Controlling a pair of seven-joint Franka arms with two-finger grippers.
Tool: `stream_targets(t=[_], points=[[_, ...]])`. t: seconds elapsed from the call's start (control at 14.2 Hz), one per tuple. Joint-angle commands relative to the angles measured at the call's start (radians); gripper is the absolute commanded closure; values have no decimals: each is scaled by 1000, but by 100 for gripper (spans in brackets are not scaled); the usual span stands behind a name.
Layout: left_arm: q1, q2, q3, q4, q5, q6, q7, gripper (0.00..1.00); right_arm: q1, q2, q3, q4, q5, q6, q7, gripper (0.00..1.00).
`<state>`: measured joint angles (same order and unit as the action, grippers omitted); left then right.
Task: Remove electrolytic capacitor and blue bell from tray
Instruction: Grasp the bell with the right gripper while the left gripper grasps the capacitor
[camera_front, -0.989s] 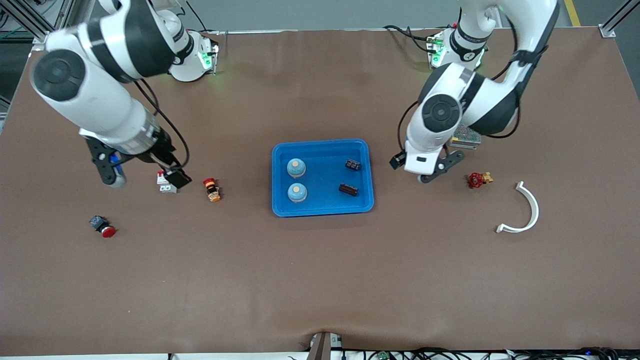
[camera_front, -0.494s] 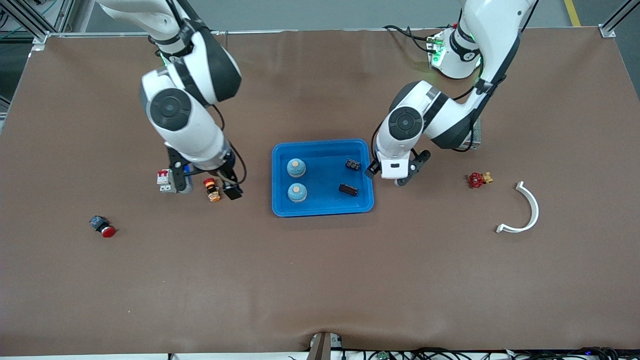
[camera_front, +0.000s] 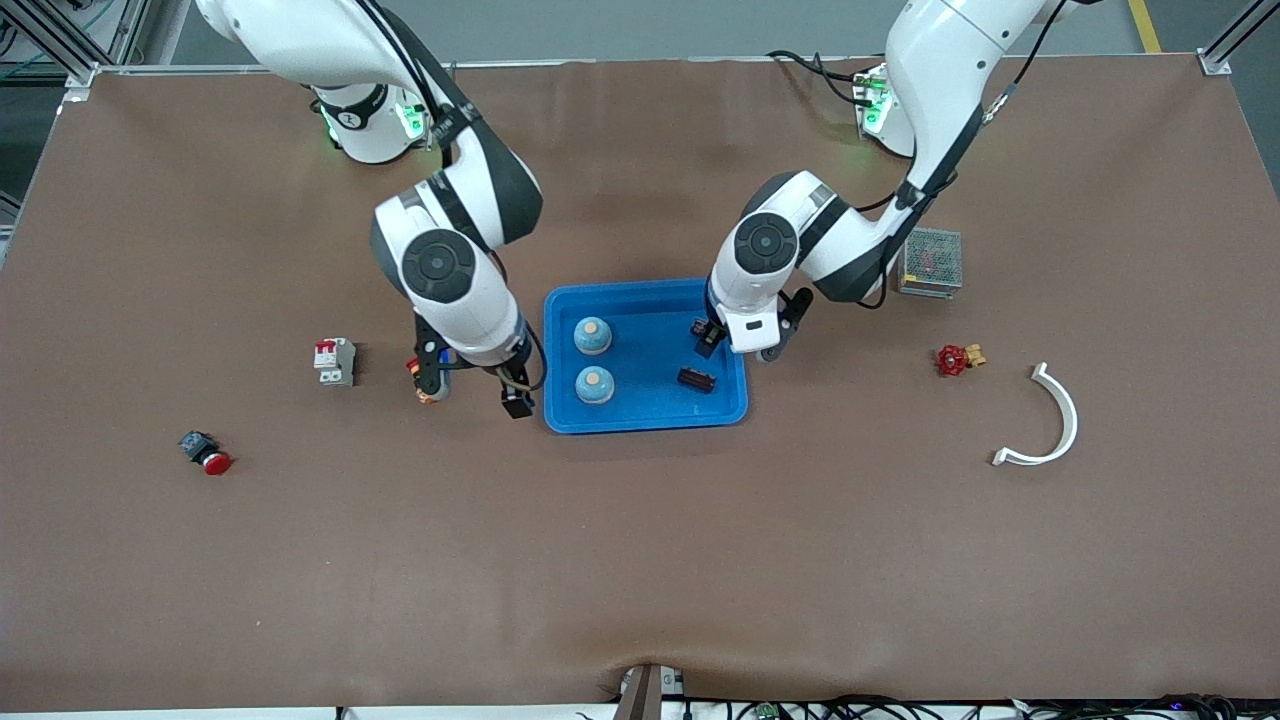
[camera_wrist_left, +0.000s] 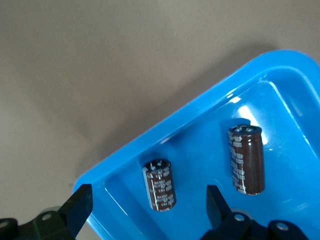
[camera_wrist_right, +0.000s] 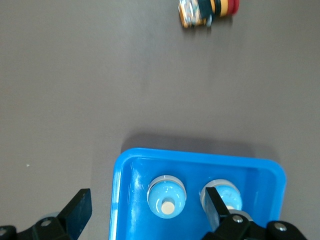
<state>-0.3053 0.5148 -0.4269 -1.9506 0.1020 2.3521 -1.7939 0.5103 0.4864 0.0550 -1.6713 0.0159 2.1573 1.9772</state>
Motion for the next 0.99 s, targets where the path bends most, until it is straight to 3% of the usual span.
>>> stream_targets(t=[0.0,0.14,0.71,0.85,0.92], points=[[-27,37,8,21,22,33,-76,0,19,49,-11,11,-14,51,77,0],[-34,56,10,22,24,50,-94,0,37,83,-14,11,-19,85,100,0],[-46,126,11,50,113,85,-216,24,70,172,-14,22,-86,194,224,0],[-48,139,10,65,122,87,-222,37,76,176,-14,24,-88,194,244,0],[-48,142,10,73,122,87,-228,50,83,182,-14,25,-86,197,253,0]])
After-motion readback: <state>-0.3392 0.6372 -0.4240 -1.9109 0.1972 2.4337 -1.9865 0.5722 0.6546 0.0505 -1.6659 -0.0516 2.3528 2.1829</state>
